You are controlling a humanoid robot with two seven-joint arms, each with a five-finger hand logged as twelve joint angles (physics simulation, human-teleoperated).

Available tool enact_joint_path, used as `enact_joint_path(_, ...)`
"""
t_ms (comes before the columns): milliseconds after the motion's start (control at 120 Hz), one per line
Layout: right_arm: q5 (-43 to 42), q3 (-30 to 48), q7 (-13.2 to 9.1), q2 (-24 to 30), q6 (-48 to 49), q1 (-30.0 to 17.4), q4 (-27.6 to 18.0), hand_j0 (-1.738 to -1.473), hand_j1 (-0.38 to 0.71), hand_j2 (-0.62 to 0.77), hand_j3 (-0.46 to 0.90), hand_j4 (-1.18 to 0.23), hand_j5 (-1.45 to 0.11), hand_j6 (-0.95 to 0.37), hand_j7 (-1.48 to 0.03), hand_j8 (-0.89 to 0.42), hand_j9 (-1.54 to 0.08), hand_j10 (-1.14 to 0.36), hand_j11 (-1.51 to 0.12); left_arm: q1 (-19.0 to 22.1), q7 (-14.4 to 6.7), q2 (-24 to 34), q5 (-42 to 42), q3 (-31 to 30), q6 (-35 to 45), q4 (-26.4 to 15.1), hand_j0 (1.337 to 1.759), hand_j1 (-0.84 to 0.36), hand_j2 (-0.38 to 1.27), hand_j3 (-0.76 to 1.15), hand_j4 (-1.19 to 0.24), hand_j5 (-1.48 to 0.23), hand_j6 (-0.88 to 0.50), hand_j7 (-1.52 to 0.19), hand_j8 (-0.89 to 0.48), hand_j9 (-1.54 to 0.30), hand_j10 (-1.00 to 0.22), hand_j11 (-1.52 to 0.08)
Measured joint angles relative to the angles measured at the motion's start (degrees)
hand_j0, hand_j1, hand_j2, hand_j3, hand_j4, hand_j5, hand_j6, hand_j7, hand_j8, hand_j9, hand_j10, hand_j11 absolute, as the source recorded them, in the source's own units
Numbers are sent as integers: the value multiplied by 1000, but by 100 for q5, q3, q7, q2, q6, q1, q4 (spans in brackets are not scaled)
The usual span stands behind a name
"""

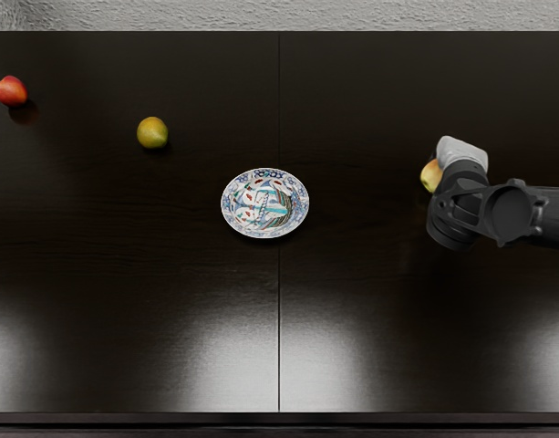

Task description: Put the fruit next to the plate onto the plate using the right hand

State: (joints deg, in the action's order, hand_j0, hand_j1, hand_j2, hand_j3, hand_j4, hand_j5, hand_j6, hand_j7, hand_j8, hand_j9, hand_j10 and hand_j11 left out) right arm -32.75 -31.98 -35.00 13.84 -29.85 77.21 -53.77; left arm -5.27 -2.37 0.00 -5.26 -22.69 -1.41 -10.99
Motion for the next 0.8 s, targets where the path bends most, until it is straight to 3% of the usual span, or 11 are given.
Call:
enact_joint_path(133,1,79,1,115,-14,47,-175,-1653,165,-77,0,-443,-692,-326,-675,-410,-690,-508,-690,-42,0,0,-1,-1,0,0,1658,71,46,0,-232,-301,-232,-301,-232,-301,-232,-301)
enact_joint_path(525,10,388,1,769,-44,628,-1468,-1652,156,-75,0,-432,-740,-319,-711,-399,-734,-529,-735,-44,0,0,0,6,0,4,1658,71,46,0,-232,-301,-232,-301,-232,-301,-232,-301)
enact_joint_path(800,52,769,2,837,-20,851,-1843,-1653,168,-27,0,-440,-739,-325,-716,-407,-734,-535,-735,-26,0,0,1,21,0,17,1658,71,46,0,-232,-301,-232,-301,-232,-301,-232,-301)
